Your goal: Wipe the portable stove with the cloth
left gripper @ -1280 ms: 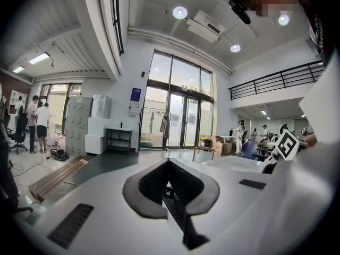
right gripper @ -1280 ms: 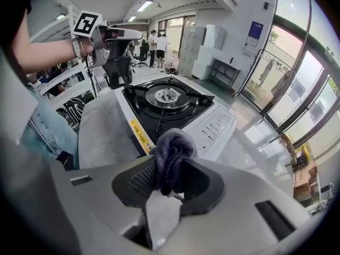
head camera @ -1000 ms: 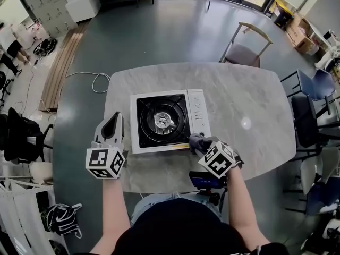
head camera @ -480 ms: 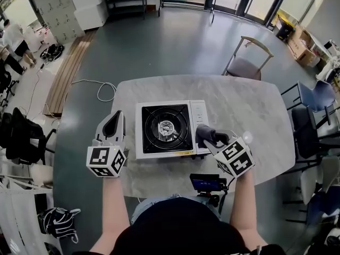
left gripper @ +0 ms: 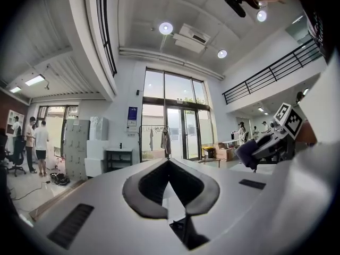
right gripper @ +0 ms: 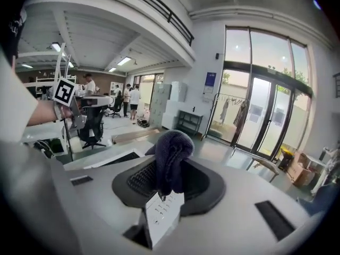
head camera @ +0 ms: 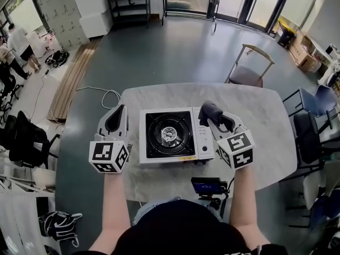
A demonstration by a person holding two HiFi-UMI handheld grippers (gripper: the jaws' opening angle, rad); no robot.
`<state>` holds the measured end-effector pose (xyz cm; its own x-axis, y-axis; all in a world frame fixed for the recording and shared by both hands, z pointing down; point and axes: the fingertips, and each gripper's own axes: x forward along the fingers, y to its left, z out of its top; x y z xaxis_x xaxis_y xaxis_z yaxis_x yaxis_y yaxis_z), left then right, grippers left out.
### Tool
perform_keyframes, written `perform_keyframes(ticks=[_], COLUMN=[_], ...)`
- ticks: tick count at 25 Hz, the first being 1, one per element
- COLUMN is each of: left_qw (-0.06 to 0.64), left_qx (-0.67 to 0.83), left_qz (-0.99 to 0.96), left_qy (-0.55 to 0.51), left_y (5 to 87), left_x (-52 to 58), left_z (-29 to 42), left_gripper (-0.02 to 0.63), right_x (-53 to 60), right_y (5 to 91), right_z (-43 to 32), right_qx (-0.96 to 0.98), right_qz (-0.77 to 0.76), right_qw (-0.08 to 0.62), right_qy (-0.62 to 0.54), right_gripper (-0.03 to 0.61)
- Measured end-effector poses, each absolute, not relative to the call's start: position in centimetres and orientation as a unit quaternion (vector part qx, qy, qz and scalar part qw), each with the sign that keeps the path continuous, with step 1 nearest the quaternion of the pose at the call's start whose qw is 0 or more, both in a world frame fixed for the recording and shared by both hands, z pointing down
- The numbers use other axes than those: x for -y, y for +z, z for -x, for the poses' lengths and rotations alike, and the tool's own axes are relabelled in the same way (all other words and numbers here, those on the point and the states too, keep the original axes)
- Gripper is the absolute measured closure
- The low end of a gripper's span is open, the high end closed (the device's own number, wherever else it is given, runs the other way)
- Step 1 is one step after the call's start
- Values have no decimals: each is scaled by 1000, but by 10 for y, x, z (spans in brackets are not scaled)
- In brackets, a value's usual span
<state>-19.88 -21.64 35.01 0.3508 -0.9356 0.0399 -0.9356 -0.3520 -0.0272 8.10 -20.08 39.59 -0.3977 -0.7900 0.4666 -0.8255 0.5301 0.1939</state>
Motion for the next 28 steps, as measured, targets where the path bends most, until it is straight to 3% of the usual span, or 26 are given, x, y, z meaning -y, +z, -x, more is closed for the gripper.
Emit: perform_keyframes(ticks=[8,28], left_qw=[-2,-39], left_qx=[563,538], left_qz=[-826,-841], left_qy=[17,-24], left_y=[348,325], left_x=[217,206], left_z=[188,171], left_gripper=[603,603], right_x=[204,194], right_y=[372,352], right_z=[-98,-108], right_qx=[824,824], right_qz=[-544,-551], right_qw=[156,118], right_qy=[-12,-51], right_gripper=[459,462])
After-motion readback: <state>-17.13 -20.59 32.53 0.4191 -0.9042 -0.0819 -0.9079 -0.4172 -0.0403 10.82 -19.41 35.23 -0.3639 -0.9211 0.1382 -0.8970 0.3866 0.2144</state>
